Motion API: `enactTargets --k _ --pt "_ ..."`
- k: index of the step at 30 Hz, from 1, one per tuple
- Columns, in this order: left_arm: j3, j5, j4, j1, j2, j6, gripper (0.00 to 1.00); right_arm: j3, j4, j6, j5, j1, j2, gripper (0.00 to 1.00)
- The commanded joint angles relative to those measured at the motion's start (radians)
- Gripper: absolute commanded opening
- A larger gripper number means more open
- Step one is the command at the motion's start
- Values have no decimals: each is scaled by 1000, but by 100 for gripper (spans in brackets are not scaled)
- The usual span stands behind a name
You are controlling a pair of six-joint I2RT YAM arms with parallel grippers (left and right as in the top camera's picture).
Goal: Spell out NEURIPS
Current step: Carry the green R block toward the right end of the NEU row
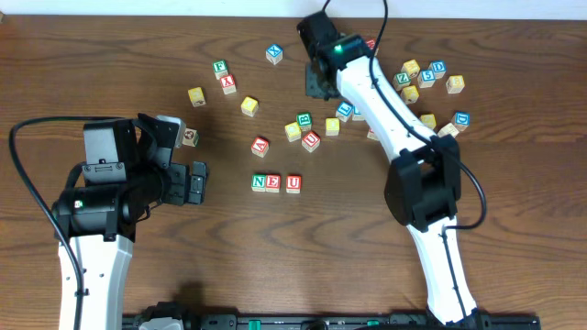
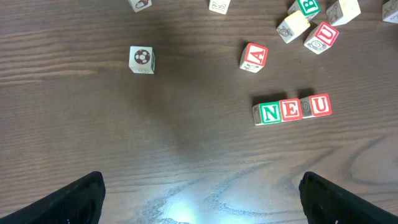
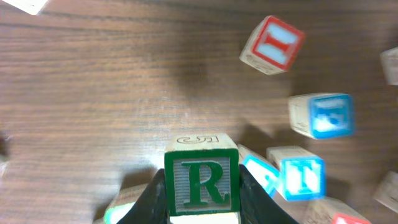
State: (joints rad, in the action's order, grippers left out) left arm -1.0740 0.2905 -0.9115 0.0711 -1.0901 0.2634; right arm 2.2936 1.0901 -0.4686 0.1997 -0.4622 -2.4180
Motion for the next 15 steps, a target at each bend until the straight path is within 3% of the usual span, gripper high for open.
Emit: enactTargets --k 1,7,15 --pt "-21 12 -1 5 6 13 98 82 72 21 19 4 99 20" --pt "-21 12 -1 5 6 13 98 104 273 21 -18 1 225 1" --pt "-21 12 -1 5 6 13 98 98 512 -18 -43 -16 364 1"
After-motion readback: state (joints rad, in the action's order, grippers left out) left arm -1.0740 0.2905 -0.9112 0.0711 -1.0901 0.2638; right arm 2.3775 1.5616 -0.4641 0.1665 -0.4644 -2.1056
